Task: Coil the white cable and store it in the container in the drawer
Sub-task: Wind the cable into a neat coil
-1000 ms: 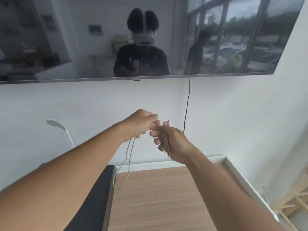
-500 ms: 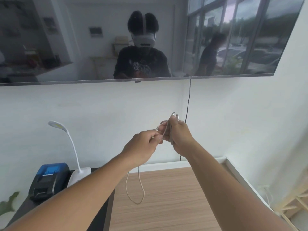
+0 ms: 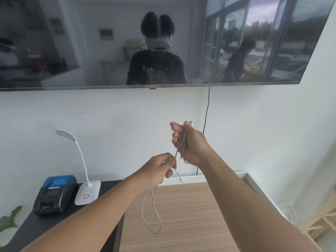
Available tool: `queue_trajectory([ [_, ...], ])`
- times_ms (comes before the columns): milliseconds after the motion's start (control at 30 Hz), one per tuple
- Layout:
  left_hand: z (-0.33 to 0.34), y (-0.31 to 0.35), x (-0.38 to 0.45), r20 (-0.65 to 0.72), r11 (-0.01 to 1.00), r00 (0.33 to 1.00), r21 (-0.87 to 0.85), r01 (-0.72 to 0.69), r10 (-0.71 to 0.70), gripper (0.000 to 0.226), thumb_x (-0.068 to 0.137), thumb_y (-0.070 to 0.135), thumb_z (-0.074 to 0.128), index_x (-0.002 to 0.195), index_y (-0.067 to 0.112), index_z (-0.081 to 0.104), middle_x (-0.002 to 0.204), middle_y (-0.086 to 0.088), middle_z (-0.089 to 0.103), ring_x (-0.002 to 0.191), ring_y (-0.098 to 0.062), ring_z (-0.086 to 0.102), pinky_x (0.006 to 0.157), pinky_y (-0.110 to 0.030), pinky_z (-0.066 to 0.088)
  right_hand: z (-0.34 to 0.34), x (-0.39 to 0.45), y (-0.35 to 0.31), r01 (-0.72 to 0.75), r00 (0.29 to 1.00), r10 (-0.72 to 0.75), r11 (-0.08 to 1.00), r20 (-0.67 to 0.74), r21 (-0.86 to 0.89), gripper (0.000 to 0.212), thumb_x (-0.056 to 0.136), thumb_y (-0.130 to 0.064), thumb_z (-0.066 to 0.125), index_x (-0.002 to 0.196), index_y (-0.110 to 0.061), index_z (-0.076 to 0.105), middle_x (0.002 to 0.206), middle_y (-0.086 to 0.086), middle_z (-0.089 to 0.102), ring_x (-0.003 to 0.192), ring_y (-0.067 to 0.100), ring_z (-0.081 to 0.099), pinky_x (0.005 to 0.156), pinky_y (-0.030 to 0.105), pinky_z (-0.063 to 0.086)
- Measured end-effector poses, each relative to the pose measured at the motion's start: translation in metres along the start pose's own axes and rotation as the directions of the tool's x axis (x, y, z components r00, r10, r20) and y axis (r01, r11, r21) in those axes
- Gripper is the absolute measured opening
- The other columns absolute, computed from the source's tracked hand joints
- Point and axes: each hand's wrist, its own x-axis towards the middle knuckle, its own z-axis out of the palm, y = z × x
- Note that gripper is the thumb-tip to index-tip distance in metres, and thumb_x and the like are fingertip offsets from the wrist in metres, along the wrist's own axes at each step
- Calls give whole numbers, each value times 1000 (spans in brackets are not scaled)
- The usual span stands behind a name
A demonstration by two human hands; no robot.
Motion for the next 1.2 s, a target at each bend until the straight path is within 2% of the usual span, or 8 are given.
queue_trajectory([
  [133,-11,-3,-3,46,999,998,-10,53,-53,38,105,48,42,80,21,55,63,6,50,45,-15,30,46,-23,30,-2,-6,-6,-48,995,42,997,89,61,39,112,-30,37,115,-4,66,65,-9,54,46,5,40,45,15,38],
  [267,-24,-12,-4,89,983,983,-68,169,-162,42,102,55,44,79,20,49,60,7,43,51,-14,40,54,-27,41,-1,-17,-17,-149,956,115,983,271,107,34,111,-30,36,87,-17,56,66,-7,52,45,4,40,38,13,31],
  [500,-55,23,16,31,910,970,-340,238,-242,38,99,54,52,84,20,59,58,5,41,49,-14,49,62,-39,59,-8,-39,6,-77,932,194,930,305,-359,45,111,-40,35,86,-15,63,50,-5,50,37,8,35,40,20,24],
  [700,-55,65,23,-84,990,987,-36,133,-135,36,101,47,51,94,16,68,60,9,51,44,-12,36,47,-26,48,-20,-33,23,-5,984,94,863,150,-505,50,111,-41,33,125,-5,64,79,-6,69,45,9,37,42,19,28],
  [833,-40,69,18,-148,967,988,254,-12,51,34,100,44,47,86,22,69,66,13,60,45,-4,51,46,-24,46,-18,-31,22,6,993,50,888,109,-460,46,112,-37,30,120,-8,65,95,1,76,53,10,50,48,21,33],
  [967,-27,67,13,-228,907,956,414,-75,183,31,100,42,45,82,27,65,89,14,73,77,-12,68,58,-33,55,-11,-31,20,39,996,-5,925,91,-379,47,113,-32,28,115,-3,64,102,10,73,71,16,63,58,26,45],
  [1100,-19,62,3,-255,903,943,420,-91,214,31,99,45,43,83,29,65,72,15,67,64,-14,66,57,-44,63,-7,-27,15,87,996,-77,965,47,-247,49,113,-28,28,122,8,61,107,18,71,102,28,70,92,36,57],
  [1200,-8,53,-3,-218,911,955,400,-99,200,34,100,46,43,84,25,64,64,16,61,53,-10,57,60,-46,63,-5,-26,10,91,996,-91,989,1,-121,43,113,-26,30,126,4,57,108,15,78,96,25,75,80,38,59],
])
